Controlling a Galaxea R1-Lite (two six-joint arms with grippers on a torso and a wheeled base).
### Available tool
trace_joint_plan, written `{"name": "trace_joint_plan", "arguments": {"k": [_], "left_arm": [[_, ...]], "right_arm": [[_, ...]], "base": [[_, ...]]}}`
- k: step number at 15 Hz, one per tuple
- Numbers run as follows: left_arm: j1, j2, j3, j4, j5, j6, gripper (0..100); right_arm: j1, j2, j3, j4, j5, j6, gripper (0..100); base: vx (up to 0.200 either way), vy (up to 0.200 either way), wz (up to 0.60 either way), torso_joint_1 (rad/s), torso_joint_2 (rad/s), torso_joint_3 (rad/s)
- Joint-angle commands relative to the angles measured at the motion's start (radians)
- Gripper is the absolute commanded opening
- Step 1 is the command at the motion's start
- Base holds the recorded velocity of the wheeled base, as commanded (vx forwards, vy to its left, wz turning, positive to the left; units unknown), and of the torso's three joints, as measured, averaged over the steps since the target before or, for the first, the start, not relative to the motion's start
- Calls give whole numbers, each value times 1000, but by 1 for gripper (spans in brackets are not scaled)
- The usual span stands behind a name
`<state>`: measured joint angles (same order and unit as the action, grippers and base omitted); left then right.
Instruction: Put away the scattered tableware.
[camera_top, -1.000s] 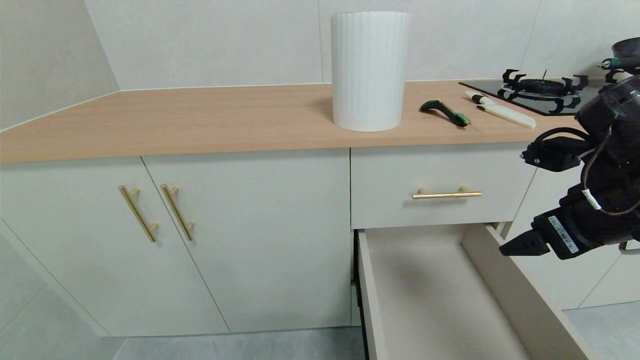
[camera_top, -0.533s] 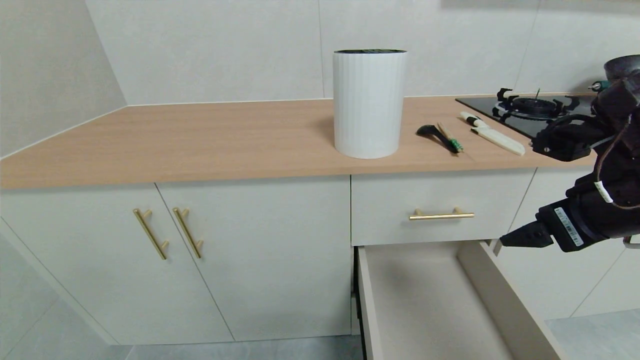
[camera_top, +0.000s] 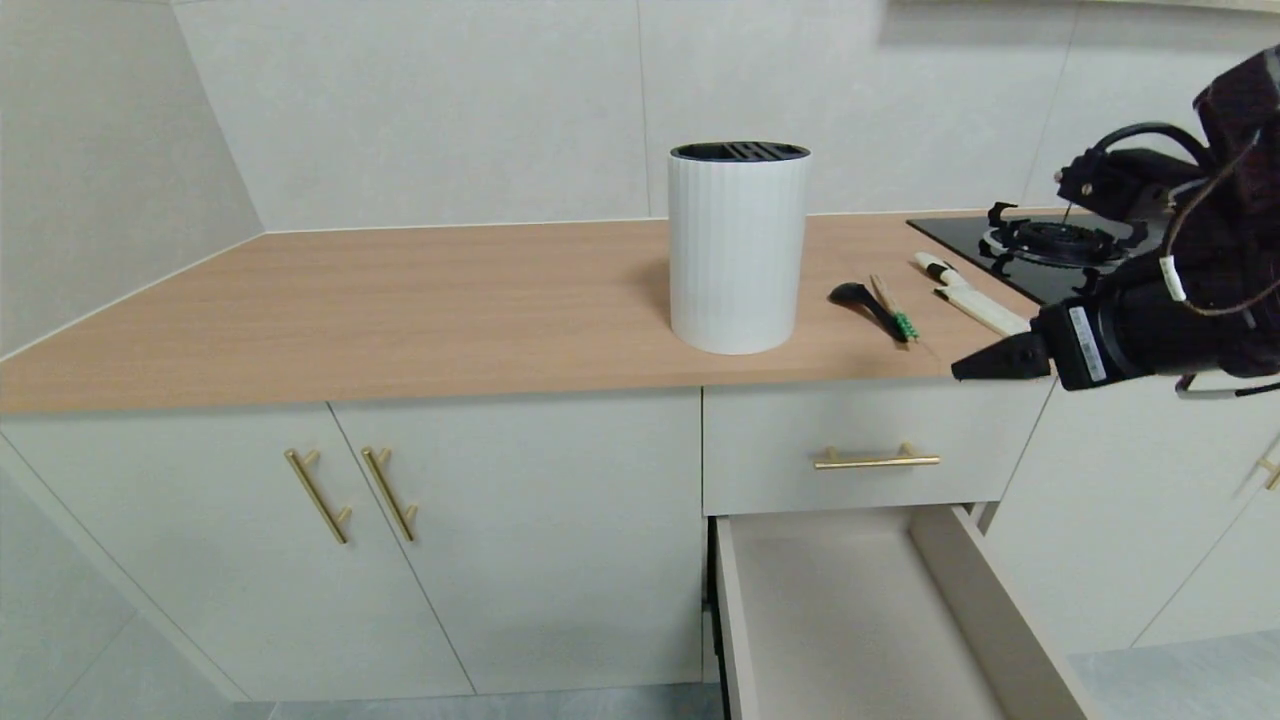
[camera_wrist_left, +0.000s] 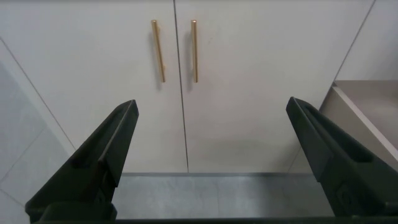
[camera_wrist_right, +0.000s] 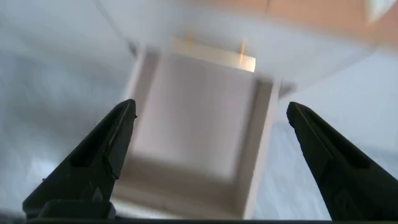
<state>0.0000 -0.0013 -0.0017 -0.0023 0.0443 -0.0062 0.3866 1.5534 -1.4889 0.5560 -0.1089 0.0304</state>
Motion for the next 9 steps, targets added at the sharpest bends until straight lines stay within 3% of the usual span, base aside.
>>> {"name": "trace_joint_plan", "arguments": {"k": [1, 4, 9], "left_arm": [[0, 1, 0, -1, 0, -1, 100], [0, 1, 0, -1, 0, -1, 100], [0, 1, 0, -1, 0, 0, 100]], "right_arm": [[-32, 137, -225, 61, 12, 20, 100], [-14, 266, -356, 94, 6, 174, 100], [-6, 482, -511, 87, -144, 312, 100]], "base": [[0, 0, 0, 0, 0, 0], [0, 0, 0, 0, 0, 0], [0, 0, 0, 0, 0, 0]]}}
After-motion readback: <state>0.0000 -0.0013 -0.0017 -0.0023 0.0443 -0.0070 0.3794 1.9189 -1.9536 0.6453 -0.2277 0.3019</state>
